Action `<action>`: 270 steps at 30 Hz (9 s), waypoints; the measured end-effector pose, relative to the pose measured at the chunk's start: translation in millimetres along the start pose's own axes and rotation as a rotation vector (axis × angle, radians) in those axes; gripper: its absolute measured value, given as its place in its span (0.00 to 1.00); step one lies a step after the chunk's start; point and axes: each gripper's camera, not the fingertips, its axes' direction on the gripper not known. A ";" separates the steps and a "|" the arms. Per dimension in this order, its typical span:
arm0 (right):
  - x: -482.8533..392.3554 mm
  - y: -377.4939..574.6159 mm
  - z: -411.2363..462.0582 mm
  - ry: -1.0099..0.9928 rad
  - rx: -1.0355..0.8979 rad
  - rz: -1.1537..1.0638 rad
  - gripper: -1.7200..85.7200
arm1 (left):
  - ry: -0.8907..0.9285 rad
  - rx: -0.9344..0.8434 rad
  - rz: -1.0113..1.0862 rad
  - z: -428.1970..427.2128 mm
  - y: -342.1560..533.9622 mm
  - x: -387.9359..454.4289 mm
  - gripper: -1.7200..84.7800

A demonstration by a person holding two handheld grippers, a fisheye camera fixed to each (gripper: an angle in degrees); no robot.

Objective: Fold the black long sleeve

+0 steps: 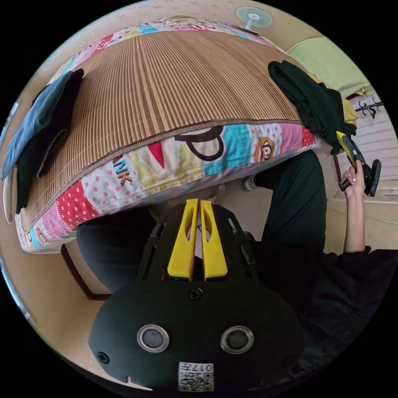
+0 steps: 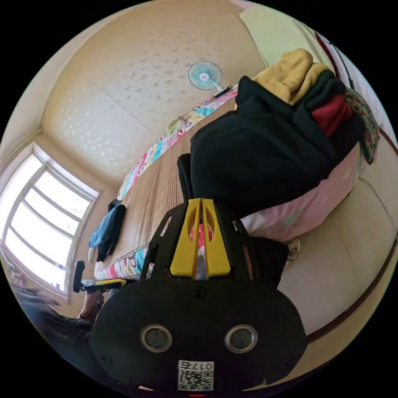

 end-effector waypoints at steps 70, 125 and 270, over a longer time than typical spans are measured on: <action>-335.5 -49.2 184.9 -0.299 -0.485 -0.821 0.11 | 0.501 0.375 -0.239 -77.7 -65.0 -203.9 0.14; -238.4 -155.3 -195.8 -1.395 -0.169 -0.443 0.05 | 0.489 1.483 0.286 -390.8 392.0 -69.5 0.01; -256.0 17.0 179.2 0.921 -0.331 -0.910 0.09 | -0.395 0.555 0.006 128.5 -57.6 -111.9 0.07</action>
